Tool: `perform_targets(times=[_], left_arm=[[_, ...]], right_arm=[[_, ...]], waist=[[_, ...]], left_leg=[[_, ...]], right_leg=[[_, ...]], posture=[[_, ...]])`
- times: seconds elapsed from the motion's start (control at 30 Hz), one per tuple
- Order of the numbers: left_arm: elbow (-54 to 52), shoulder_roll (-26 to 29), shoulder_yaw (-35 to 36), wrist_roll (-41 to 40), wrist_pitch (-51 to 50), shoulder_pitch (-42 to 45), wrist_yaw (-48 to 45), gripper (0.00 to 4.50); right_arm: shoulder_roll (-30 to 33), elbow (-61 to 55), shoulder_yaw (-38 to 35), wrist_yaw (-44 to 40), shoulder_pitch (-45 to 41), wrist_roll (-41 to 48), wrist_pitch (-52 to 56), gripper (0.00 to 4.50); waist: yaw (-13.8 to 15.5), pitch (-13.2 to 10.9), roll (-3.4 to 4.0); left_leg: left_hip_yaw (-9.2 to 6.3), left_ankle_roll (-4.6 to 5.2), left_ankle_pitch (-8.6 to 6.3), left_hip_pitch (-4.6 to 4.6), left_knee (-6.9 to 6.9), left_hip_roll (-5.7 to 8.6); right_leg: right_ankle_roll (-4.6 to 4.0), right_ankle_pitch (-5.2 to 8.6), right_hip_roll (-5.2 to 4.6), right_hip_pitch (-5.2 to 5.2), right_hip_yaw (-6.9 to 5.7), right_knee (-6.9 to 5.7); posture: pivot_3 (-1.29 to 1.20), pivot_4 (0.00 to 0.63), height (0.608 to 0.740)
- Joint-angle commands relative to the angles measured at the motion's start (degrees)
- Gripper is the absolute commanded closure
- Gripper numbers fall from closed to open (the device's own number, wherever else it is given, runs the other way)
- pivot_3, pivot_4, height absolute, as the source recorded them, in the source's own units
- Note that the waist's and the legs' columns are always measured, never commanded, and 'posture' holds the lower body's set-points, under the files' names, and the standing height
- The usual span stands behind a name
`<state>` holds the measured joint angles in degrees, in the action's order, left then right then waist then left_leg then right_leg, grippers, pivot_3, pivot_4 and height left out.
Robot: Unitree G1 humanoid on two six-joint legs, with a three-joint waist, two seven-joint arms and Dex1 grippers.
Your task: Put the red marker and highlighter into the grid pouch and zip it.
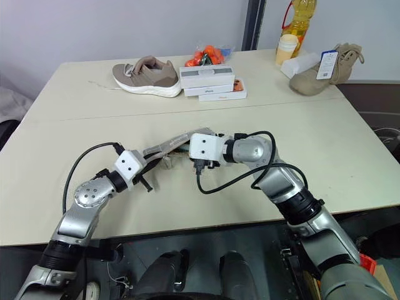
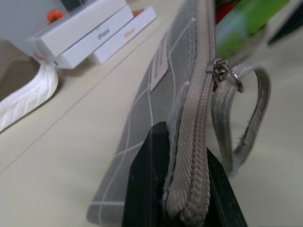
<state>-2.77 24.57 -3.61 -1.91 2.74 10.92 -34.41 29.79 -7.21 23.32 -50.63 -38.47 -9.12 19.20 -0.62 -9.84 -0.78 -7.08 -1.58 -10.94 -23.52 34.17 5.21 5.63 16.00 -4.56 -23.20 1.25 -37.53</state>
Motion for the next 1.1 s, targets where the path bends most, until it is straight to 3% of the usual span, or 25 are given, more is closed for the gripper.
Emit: perform_targets(times=[0.03,0.2,0.33,0.5,0.73,0.83,1.03,1.07,1.1], left_arm=[[-2.1,-1.6,2.7,-3.6,-3.2,1.6,1.8,4.5],[-1.4,-5.1,4.7,-8.0,-10.3,5.8,4.1,4.5],[-0.6,-8.4,5.0,-10.5,-15.8,9.4,6.2,4.5],[-1.1,-13.5,6.0,-15.4,-22.5,13.2,8.7,4.5],[-2.5,-15.3,5.3,-16.4,-24.7,13.4,9.6,4.5],[-3.0,-15.5,4.7,-16.2,-24.8,13.0,9.8,4.5],[-4.0,-15.3,4.9,-15.9,-24.8,11.9,10.0,4.5],[-4.1,-15.2,4.9,-15.8,-24.7,11.7,10.0,4.5],[-4.2,-15.1,4.8,-15.6,-24.6,11.5,10.1,4.5]], right_arm=[[-0.7,-4.9,-7.5,1.2,-0.4,5.1,1.5,0.03],[-1.9,-8.9,-17.3,0.1,1.3,17.4,9.5,0.03],[-1.9,-12.9,-18.8,-1.9,5.3,24.9,15.4,0.03],[-8.7,-10.3,-15.2,6.7,7.7,24.1,20.1,0.03],[-15.7,-4.0,-13.3,15.1,5.5,22.1,20.4,0.03],[-18.2,-1.3,-13.3,17.1,4.0,22.0,19.7,0.91],[-19.0,-0.3,-14.7,17.6,2.9,23.1,19.0,4.12],[-19.0,-0.3,-15.0,17.7,2.8,23.4,19.0,4.49],[-19.0,-0.3,-15.3,17.8,2.7,23.6,19.0,4.49]], waist=[[0.1,0.0,0.0],[0.0,0.0,-0.02],[0.0,0.0,-0.02],[-0.3,0.0,-0.02],[-0.1,0.0,-0.02],[-0.1,0.0,-0.02],[-0.1,0.0,-0.02],[-0.2,0.0,-0.02],[-0.1,0.0,-0.02]], left_leg=[[0.0,0.0,0.0,0.0,0.0,0.01],[-0.08,0.0,0.0,0.0,0.02,0.01],[-0.09,0.0,0.0,0.0,0.03,0.01],[-0.08,0.01,0.0,0.01,0.03,-0.01],[-0.05,-0.02,0.02,0.01,0.05,0.03],[-0.05,-0.02,0.02,0.01,0.05,0.02],[-0.05,-0.02,0.02,0.01,0.04,0.03],[-0.05,-0.02,0.02,0.01,0.04,0.03],[-0.05,-0.02,0.02,0.01,0.05,0.02]], right_leg=[[0.0,0.0,-0.01,0.0,0.0,0.0],[0.0,0.0,0.01,0.05,-0.07,0.0],[0.01,0.0,0.01,0.08,-0.09,0.01],[0.01,-0.01,0.04,0.05,-0.07,-0.04],[0.01,-0.01,0.04,0.03,-0.04,-0.08],[0.01,-0.01,0.05,0.03,-0.04,-0.08],[0.01,-0.01,0.06,0.02,-0.03,-0.08],[0.01,-0.01,0.06,0.02,-0.03,-0.08],[0.01,-0.01,0.06,0.02,-0.03,-0.08]], posture=[[0.0,0.15,0.74],[0.0,0.15,0.74],[0.0,0.15,0.74],[0.0,0.15,0.74],[0.0,0.15,0.74],[0.0,0.15,0.74],[0.0,0.15,0.74],[0.0,0.15,0.74],[0.0,0.15,0.74]])
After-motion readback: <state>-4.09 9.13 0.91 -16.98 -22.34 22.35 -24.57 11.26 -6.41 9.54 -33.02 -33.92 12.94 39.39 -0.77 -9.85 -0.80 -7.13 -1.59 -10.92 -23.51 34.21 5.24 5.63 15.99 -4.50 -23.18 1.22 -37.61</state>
